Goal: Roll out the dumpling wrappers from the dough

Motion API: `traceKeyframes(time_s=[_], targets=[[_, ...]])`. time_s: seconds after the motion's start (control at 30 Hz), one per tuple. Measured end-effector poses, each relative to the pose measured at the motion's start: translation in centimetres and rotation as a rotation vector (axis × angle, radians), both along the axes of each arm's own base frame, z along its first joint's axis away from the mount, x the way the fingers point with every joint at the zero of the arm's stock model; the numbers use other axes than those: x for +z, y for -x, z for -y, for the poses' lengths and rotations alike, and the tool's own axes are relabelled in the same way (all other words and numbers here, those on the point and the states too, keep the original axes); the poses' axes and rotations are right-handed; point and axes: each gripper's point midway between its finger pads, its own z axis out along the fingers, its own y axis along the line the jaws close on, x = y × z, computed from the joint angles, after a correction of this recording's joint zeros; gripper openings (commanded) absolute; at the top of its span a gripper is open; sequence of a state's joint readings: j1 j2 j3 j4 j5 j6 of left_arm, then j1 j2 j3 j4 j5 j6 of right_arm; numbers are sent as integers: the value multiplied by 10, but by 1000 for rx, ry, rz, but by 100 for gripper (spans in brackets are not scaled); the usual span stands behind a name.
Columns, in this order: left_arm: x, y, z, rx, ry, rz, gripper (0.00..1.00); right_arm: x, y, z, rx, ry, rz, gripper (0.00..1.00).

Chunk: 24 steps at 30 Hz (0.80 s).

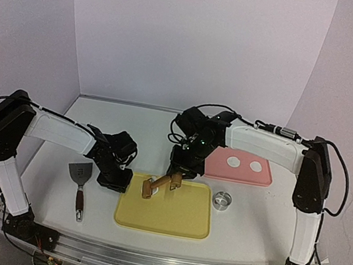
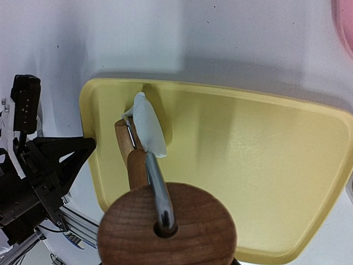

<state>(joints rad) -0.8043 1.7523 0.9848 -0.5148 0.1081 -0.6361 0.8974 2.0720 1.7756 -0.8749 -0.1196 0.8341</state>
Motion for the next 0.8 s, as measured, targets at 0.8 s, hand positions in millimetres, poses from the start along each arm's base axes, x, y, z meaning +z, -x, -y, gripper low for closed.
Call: traceKeyframes(time_s=[0.8], targets=[[0, 0, -2, 1, -9, 0, 0, -11, -5, -47, 42, -122, -21, 0]])
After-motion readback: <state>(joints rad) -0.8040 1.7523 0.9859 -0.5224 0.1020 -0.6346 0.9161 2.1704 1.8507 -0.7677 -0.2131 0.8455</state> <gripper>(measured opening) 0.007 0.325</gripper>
